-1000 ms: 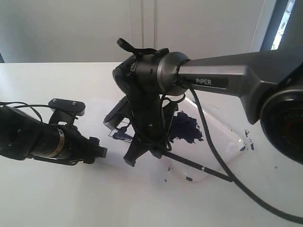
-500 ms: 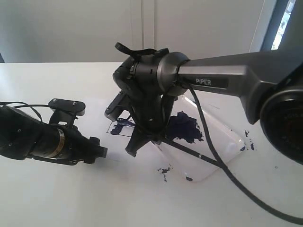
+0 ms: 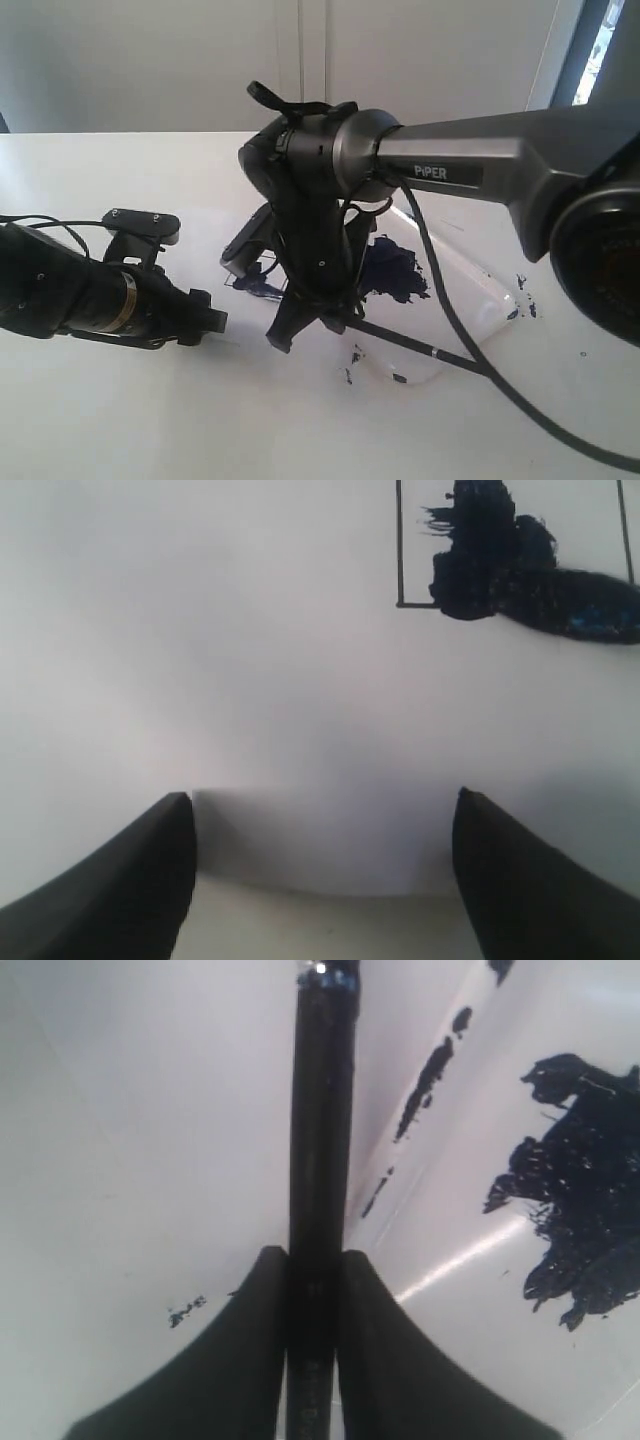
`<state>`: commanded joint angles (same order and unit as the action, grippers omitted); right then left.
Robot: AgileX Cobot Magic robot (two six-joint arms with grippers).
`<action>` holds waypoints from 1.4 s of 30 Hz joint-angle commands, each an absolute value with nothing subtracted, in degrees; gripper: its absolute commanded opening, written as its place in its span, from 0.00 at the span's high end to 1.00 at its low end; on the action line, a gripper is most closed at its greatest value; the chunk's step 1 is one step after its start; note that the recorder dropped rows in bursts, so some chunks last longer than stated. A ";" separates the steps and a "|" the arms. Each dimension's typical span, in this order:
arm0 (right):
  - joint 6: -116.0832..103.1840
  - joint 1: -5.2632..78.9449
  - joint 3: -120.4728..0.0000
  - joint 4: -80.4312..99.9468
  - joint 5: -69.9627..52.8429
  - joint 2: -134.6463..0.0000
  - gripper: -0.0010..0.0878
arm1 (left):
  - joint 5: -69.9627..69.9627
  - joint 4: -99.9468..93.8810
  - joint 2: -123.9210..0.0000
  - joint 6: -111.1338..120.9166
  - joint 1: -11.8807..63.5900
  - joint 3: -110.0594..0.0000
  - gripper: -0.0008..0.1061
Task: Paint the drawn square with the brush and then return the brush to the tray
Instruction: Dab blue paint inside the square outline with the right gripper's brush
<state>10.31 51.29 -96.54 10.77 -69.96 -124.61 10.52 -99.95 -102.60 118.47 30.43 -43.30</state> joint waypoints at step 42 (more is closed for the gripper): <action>11.82 51.40 -98.43 10.21 -68.47 -124.73 0.99 | 0.90 -99.95 -102.60 119.28 30.43 -36.06 0.30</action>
<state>11.82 51.40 -98.43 10.21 -68.47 -124.73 0.90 -99.95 -102.60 119.28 30.43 -36.06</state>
